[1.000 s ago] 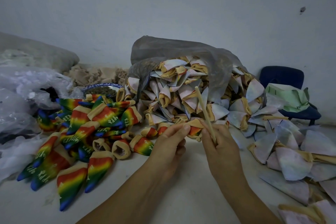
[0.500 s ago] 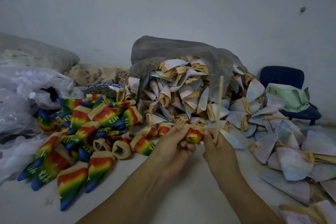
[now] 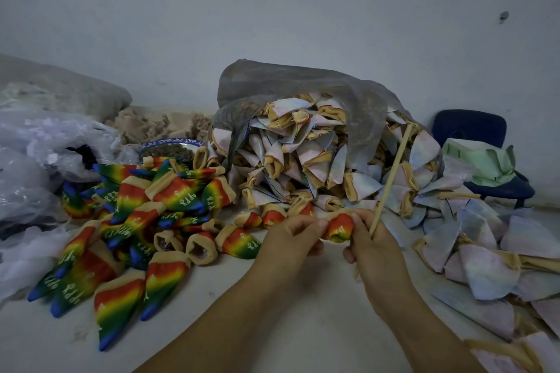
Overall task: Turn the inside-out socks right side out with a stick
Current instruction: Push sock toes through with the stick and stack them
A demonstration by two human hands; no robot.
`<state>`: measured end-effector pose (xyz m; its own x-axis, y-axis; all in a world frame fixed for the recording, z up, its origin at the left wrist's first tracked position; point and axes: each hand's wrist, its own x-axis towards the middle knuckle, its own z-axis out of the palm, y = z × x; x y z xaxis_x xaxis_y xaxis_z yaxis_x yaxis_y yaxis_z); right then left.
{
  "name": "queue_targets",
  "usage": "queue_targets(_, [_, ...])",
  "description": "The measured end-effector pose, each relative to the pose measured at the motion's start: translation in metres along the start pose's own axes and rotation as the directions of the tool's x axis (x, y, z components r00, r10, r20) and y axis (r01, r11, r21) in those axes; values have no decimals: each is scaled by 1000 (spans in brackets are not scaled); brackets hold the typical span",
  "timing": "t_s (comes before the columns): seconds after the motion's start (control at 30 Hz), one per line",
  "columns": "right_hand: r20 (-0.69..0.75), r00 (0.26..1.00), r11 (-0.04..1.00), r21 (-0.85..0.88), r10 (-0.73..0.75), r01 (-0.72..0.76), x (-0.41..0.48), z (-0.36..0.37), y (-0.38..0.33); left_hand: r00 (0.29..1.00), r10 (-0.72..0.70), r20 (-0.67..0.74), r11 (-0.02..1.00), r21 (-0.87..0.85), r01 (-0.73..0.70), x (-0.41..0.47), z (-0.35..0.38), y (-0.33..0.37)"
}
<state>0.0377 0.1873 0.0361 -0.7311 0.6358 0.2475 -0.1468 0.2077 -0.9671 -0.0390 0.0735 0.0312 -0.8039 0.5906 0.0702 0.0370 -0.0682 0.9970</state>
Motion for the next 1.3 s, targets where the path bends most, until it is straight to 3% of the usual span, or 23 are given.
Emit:
queue_targets(0.07, [-16,1000,1000,-17,-20,20,0,-1,0,1000,13,23,999,29,-14,-2,3,1])
queue_targets(0.23, [15,982,968,-165,-190,190,-1,3,0,996,-65,59,986,-149,73,-3,4,4])
queue_targets(0.4, [36,957,904,-322,-286,282,0,5,5,994,-89,-58,958,-277,70,-1,3,6])
queue_targets(0.6, [29,977,908,-365,-209,205,-1,6,4,993,-2,-115,966,-258,-28,1,2,7])
queue_targets(0.87, [-19,997,995,-56,79,-80,-4,5,0,994,24,-107,958,-282,-53,3,0,2])
queue_targets(0.97, [20,993,993,-1,117,-117,-3,6,0,998,-33,-56,925,-379,9,5,-1,1])
queue_targets(1.17, [125,982,968,193,139,-162,-3,5,-2,975,-87,204,837,-515,183,8,-6,4])
queue_targets(1.3, [190,968,945,250,164,-209,-5,5,-1,973,-111,202,821,-533,204,10,-6,4])
